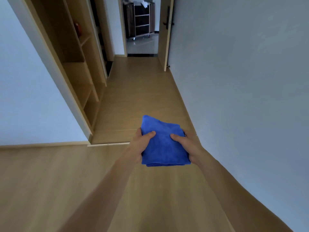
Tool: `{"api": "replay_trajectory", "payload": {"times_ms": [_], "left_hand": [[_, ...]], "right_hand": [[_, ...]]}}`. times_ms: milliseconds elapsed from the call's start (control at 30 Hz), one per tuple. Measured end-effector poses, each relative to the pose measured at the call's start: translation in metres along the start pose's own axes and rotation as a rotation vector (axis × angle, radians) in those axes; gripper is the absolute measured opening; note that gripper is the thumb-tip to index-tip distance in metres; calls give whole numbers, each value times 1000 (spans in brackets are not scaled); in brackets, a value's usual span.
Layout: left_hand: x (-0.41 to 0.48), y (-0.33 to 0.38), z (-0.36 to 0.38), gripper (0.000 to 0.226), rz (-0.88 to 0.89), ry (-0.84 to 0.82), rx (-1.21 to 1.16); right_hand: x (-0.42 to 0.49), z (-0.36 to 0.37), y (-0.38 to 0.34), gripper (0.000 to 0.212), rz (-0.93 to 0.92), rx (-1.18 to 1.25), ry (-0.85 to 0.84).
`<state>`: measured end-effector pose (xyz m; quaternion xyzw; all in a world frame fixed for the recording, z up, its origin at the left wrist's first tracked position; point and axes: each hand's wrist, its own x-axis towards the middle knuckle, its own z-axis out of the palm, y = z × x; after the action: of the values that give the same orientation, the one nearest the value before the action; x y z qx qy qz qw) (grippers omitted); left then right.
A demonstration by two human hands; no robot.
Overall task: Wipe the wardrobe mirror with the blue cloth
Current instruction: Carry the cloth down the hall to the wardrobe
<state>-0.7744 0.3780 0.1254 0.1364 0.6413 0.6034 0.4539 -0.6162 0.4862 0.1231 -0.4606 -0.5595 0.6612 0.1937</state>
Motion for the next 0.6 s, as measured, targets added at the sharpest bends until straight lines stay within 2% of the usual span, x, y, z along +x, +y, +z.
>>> {"api": "replay_trajectory", "payload": {"times_ms": [167, 300, 433, 500, 600], "left_hand": [[51, 11, -20, 43, -36, 61, 2], [100, 21, -30, 42, -48, 127, -7], [150, 40, -26, 34, -35, 197, 0], [174, 52, -24, 22, -37, 233, -5], [205, 75, -21, 22, -25, 285, -53]], "right_hand": [[58, 22, -9, 43, 53, -52, -40], [115, 38, -20, 41, 24, -113, -54], [174, 44, -48, 33, -93, -211, -87], [206, 48, -65, 35, -150, -266, -115], [253, 53, -92, 37, -178, -319, -172]]}}
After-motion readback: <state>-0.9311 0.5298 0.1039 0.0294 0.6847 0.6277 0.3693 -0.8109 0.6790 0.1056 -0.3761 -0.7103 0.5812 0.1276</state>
